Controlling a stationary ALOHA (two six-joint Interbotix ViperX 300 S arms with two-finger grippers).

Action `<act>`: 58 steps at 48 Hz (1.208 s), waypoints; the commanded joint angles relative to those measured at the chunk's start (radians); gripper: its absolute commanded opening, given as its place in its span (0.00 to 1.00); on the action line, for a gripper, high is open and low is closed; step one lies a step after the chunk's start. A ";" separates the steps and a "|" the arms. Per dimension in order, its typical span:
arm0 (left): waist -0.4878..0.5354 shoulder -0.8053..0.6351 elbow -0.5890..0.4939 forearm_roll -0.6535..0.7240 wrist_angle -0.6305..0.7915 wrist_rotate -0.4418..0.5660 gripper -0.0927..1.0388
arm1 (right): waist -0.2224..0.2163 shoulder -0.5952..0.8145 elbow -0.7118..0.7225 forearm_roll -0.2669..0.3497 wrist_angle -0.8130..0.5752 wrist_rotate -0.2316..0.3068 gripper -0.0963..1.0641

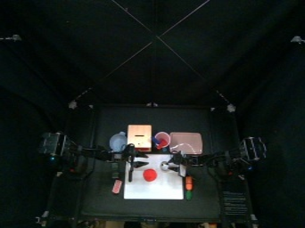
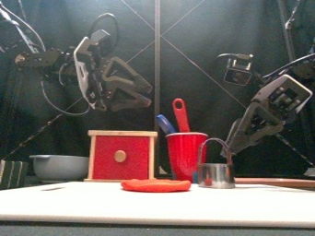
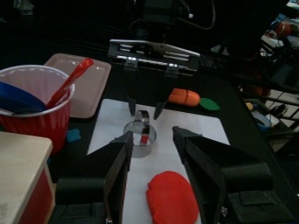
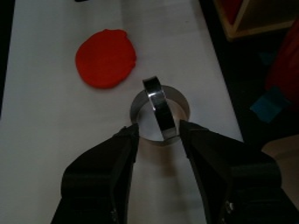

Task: Get the cutter from the drawer then cut the dough then place the extra dough in the bowl
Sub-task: Cut the dough

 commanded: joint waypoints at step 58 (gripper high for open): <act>0.002 -0.009 0.026 -0.032 -0.003 0.002 0.79 | 0.015 0.006 -0.178 -0.005 0.043 0.000 0.56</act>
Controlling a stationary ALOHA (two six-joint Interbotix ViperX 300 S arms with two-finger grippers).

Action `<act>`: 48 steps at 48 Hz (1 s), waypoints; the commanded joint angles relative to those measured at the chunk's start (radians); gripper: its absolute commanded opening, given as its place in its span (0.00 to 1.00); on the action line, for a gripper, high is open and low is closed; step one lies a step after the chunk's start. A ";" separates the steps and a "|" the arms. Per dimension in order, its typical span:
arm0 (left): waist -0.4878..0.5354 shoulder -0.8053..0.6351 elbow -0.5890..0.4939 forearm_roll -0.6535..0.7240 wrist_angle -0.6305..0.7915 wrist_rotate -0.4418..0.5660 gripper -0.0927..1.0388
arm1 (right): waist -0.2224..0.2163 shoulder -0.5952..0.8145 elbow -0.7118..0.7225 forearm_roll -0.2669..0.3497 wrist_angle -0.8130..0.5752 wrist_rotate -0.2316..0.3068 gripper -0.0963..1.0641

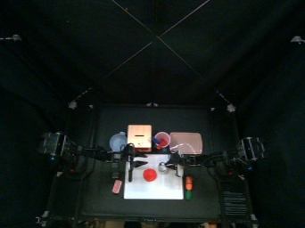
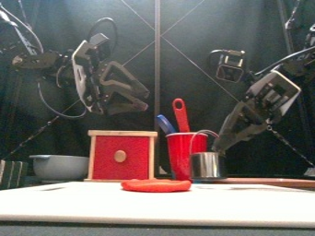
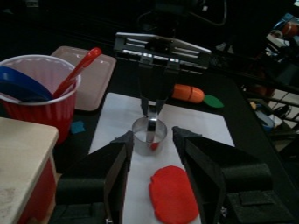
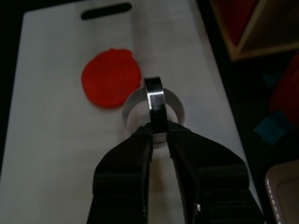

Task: Get the cutter from the drawer then cut the dough then place the extra dough in the bowl
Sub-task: Cut the dough

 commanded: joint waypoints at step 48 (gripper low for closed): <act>0.000 -0.026 0.041 -0.002 -0.006 0.002 0.79 | 0.066 0.181 -0.209 0.034 0.020 0.002 0.56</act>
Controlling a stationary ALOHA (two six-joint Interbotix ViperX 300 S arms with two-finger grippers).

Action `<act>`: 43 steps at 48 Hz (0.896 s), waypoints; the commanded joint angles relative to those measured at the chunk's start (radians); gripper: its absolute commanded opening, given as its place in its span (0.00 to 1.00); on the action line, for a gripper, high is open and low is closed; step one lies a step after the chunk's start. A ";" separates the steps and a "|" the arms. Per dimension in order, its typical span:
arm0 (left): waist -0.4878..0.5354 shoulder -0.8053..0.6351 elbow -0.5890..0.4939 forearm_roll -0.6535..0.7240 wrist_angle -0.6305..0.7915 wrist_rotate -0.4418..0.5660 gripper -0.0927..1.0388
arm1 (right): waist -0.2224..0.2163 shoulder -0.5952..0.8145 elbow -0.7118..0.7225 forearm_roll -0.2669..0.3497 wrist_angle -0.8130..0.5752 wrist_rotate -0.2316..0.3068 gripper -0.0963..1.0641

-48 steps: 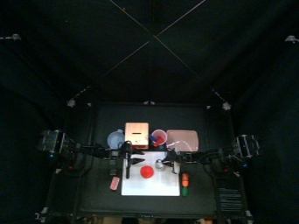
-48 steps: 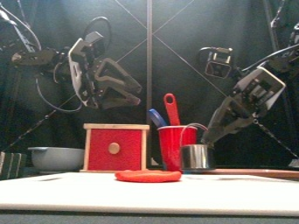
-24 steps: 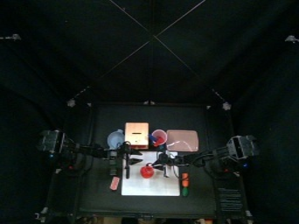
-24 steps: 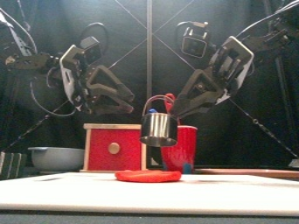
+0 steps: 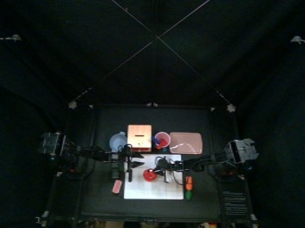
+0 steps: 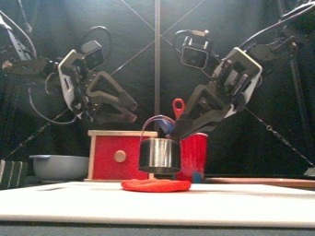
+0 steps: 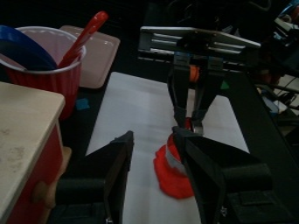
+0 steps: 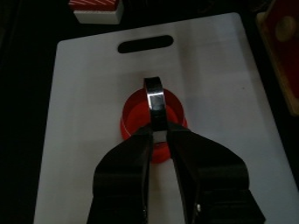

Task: Get the cutter from the drawer then cut the dough then place the extra dough in the bowl
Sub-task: Cut the dough

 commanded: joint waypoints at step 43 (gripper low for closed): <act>-0.002 -0.018 -0.011 -0.002 -0.006 0.003 0.79 | 0.014 -0.011 -0.041 0.014 -0.002 0.002 0.77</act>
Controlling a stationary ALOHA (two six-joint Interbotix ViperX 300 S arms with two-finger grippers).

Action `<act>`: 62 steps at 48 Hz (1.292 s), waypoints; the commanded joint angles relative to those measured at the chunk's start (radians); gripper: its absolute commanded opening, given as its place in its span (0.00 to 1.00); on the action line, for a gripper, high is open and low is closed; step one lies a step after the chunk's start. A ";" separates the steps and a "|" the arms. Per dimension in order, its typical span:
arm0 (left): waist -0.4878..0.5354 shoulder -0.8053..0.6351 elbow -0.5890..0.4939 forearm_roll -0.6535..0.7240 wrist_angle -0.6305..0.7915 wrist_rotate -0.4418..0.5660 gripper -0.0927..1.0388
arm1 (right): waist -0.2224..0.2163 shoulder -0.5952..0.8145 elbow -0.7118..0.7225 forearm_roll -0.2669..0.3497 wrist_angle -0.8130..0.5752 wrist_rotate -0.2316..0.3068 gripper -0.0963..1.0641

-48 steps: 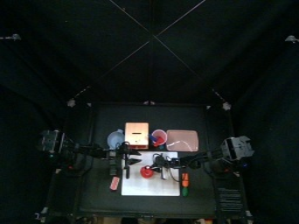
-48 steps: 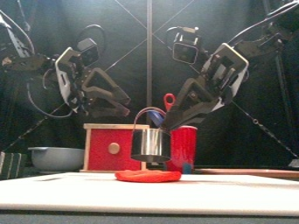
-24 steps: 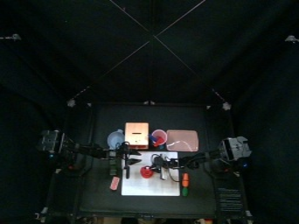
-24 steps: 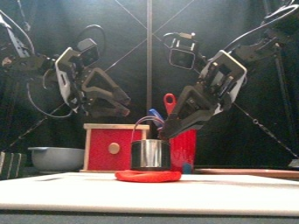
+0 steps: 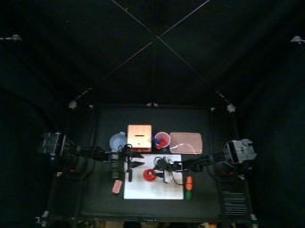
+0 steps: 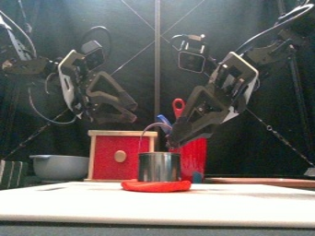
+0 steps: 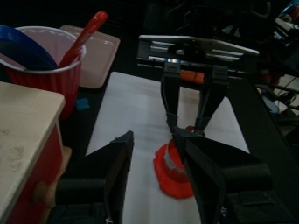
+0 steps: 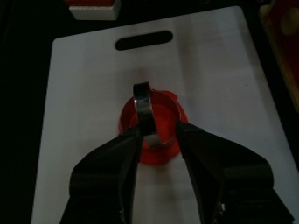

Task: Get the cutter from the drawer then cut the dough then place the extra dough in the bowl
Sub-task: Cut the dough

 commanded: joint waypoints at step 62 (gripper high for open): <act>-0.367 0.299 -0.037 -0.440 -0.425 0.311 0.78 | 0.104 -0.012 0.187 0.115 -0.468 -0.005 0.77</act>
